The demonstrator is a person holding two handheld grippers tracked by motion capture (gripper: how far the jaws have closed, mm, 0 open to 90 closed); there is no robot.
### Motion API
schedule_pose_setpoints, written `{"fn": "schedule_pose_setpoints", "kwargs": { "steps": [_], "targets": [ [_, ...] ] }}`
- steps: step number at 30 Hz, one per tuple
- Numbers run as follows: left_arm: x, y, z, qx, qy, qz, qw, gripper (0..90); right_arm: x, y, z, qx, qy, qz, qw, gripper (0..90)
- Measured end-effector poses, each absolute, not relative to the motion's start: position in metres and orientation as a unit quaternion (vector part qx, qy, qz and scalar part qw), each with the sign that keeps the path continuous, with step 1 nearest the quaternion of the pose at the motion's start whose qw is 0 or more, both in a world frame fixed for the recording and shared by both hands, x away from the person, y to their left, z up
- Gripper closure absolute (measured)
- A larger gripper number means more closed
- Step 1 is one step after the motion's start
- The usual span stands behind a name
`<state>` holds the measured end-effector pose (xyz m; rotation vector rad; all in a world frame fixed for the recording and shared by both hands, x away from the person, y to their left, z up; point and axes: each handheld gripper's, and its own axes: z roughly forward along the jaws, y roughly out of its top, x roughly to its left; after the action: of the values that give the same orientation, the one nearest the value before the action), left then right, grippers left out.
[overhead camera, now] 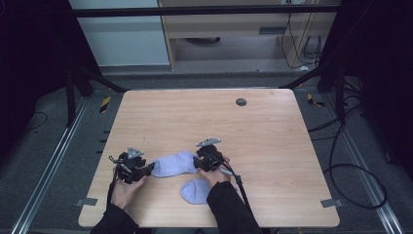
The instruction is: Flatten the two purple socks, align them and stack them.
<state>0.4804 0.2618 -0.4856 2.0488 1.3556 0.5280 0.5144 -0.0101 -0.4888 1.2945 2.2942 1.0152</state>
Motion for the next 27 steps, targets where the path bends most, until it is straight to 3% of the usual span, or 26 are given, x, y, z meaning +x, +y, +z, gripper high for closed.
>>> {"fn": "schedule_pose_setpoints", "kwargs": {
  "steps": [10, 12, 19, 27],
  "targets": [
    [0.482, 0.26, -0.489, 0.779, 0.518, 0.185, 0.301, 71.2, 0.516, -0.005, -0.497, 0.448, 0.809, 0.344, 0.162, 59.8],
    [0.482, 0.259, -0.489, 0.78, 0.518, 0.181, 0.3, 74.6, 0.515, -0.004, -0.497, 0.446, 0.81, 0.342, 0.164, 62.6],
    [0.482, 0.257, -0.489, 0.78, 0.519, 0.176, 0.302, 84.2, 0.511, 0.002, -0.496, 0.451, 0.809, 0.342, 0.161, 85.0],
    [0.48, 0.258, -0.482, 0.772, 0.522, 0.17, 0.32, 86.2, 0.507, -0.003, -0.489, 0.458, 0.796, 0.364, 0.157, 87.3]
  ]
}}
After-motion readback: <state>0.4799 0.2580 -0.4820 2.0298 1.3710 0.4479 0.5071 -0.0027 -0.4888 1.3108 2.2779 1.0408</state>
